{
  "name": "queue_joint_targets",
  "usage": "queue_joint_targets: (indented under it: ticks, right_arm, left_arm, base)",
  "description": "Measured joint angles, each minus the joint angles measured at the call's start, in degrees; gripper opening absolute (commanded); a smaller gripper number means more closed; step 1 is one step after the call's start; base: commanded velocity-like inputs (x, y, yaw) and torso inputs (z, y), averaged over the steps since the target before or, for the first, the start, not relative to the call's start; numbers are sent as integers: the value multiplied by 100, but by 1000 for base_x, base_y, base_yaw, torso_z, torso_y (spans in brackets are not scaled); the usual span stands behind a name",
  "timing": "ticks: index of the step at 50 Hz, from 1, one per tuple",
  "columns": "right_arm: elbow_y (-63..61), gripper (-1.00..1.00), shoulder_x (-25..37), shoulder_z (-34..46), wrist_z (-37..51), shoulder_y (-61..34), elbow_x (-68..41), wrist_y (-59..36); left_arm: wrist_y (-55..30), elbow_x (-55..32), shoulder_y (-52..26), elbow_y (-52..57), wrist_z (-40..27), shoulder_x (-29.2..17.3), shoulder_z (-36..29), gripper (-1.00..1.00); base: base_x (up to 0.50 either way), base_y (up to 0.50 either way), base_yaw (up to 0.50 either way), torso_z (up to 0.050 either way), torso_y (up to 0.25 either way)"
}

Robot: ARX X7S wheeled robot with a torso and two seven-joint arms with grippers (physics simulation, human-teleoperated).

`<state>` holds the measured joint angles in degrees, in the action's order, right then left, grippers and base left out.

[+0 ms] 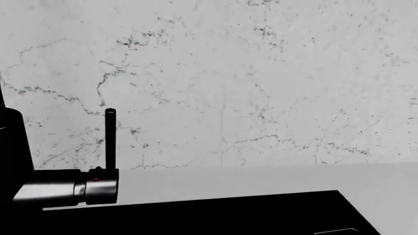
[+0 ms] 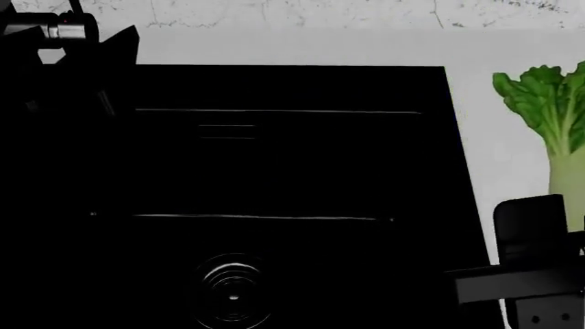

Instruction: Pick the celery from the sink and place it on the plate located on the counter

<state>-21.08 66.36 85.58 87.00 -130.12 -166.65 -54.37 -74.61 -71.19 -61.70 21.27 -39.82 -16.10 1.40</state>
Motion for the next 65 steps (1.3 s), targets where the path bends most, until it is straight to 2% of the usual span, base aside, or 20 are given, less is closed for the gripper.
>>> queue_joint_targets:
  ticks: [10,23,65]
  right_arm:
    - [-28,-100,505,575,203,-286,32,-149]
    - [403,-100,838,949,288,-401,392,-577]
    - [990,-100,1715,1437,301,-400,1008,-1330]
  left_arm:
    - [34,-73,3,16,-16,-25,-43,100]
    - [128,-111,17,11,-4,-90,-129,100]
    - [436,-417,-23,-68,-162,-296,-444,100]
  base:
    - [0,0,0,0,0]
    - [0,0,0,0,0]
    - [0,0,0,0,0]
